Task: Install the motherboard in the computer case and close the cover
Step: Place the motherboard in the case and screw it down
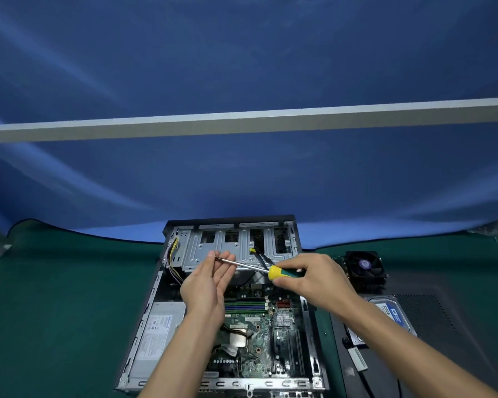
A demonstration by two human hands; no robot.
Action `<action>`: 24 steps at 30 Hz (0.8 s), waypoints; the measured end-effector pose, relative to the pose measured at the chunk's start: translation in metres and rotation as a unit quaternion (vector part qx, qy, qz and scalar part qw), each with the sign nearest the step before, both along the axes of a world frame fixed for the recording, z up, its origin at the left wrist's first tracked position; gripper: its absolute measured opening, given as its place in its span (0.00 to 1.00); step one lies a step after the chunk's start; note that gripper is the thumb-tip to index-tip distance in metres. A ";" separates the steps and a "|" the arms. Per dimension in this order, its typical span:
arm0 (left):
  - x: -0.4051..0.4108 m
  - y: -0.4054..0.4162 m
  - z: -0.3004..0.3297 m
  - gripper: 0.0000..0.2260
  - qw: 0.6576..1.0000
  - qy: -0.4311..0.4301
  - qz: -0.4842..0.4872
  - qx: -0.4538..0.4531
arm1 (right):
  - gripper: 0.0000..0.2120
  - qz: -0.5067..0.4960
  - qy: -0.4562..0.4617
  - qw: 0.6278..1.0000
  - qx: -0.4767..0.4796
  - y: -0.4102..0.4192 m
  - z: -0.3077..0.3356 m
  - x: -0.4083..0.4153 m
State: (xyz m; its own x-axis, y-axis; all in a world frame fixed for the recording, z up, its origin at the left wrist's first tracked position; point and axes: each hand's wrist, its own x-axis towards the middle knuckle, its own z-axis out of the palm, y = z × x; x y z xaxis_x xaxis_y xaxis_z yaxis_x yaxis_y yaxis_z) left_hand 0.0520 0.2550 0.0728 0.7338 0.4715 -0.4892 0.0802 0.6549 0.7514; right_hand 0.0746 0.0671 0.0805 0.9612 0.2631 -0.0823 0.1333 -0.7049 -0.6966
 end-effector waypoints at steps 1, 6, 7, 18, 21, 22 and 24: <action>-0.001 0.006 -0.002 0.08 1.000 0.001 0.000 -0.009 | 0.16 -0.001 0.017 1.000 -0.006 0.008 0.004 0.002; -0.003 0.037 -0.012 0.11 0.999 -0.002 -0.002 -0.053 | 0.11 0.005 0.081 0.996 -0.026 0.045 0.013 0.011; -0.004 0.043 -0.016 0.11 0.998 -0.002 -0.001 -0.061 | 0.10 0.011 0.098 0.995 -0.015 0.052 0.013 0.012; -0.009 0.073 -0.046 0.05 0.980 0.087 0.042 -0.173 | 0.11 -0.196 0.106 0.914 0.340 0.089 0.003 0.007; -0.005 0.065 -0.053 0.07 0.972 0.107 0.048 -0.204 | 0.10 -0.202 0.063 0.927 0.311 0.093 -0.007 0.006; -0.003 0.064 -0.056 0.07 0.970 0.110 0.043 -0.211 | 0.10 -0.197 0.056 0.932 0.300 0.092 -0.010 0.007; -0.001 0.063 -0.062 0.07 0.968 0.112 0.023 -0.225 | 0.10 -0.193 0.047 0.939 0.280 0.089 -0.013 0.010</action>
State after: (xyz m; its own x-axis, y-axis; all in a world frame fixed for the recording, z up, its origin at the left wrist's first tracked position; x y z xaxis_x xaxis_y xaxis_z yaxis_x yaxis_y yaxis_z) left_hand 0.0512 0.3176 0.0106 0.5694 0.2035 -0.7965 0.1711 0.9183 0.3570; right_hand 0.0845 0.1559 0.0674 0.9894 -0.0766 -0.1236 -0.1371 -0.2073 -0.9686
